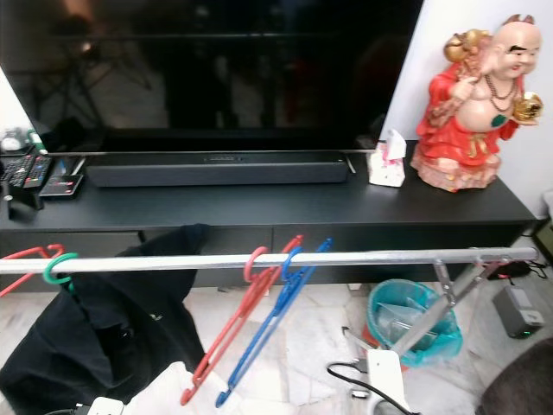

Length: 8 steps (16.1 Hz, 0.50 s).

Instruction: Hang hanger

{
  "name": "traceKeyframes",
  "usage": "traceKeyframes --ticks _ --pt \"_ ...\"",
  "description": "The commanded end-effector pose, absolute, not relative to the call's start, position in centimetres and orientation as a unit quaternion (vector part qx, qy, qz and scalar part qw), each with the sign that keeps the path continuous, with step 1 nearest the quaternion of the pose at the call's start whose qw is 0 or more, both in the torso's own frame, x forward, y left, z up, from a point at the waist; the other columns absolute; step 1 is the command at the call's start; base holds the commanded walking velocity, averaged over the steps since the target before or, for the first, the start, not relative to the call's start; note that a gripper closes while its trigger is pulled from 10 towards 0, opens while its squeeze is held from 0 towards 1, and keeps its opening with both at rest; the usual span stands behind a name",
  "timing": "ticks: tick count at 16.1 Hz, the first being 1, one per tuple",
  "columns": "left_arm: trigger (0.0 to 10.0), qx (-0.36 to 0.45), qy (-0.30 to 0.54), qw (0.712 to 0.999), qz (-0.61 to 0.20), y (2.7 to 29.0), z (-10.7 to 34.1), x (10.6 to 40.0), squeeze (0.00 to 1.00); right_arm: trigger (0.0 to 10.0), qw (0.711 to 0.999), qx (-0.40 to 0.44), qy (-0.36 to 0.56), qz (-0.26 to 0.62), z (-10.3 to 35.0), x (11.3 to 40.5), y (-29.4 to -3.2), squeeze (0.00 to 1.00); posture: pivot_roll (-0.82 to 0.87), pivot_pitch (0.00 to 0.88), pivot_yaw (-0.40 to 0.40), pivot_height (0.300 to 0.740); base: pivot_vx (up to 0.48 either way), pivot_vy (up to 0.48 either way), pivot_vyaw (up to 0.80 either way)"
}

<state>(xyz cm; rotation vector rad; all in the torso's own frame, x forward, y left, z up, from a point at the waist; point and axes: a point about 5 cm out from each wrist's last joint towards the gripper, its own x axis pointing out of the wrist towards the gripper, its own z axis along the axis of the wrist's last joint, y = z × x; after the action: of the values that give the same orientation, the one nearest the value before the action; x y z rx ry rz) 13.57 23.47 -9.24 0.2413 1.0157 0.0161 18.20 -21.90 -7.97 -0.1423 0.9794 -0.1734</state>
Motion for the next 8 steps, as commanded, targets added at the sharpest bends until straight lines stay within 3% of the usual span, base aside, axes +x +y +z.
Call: traceKeyframes --ticks 1,5,8 --pt "10.0 0.103 0.494 0.863 0.015 23.5 -9.4 13.1 0.00 10.0 0.872 -0.087 0.479 -0.053 -8.5 17.4 -21.0 0.00 -0.05 0.000 0.008 0.740 0.000 0.000 0.00" --pt "10.0 0.088 0.492 0.866 0.025 23.6 -9.5 12.9 0.00 10.0 0.847 -0.137 0.513 -0.028 -9.3 16.0 -20.3 0.00 -0.04 0.000 0.007 0.740 0.000 0.000 0.00" --pt "10.0 0.063 0.496 0.865 0.047 23.7 -9.6 12.5 0.00 10.0 0.854 -0.096 0.509 -0.055 -9.4 15.9 -20.1 0.00 -0.05 0.000 0.008 0.740 0.000 0.000 0.00"
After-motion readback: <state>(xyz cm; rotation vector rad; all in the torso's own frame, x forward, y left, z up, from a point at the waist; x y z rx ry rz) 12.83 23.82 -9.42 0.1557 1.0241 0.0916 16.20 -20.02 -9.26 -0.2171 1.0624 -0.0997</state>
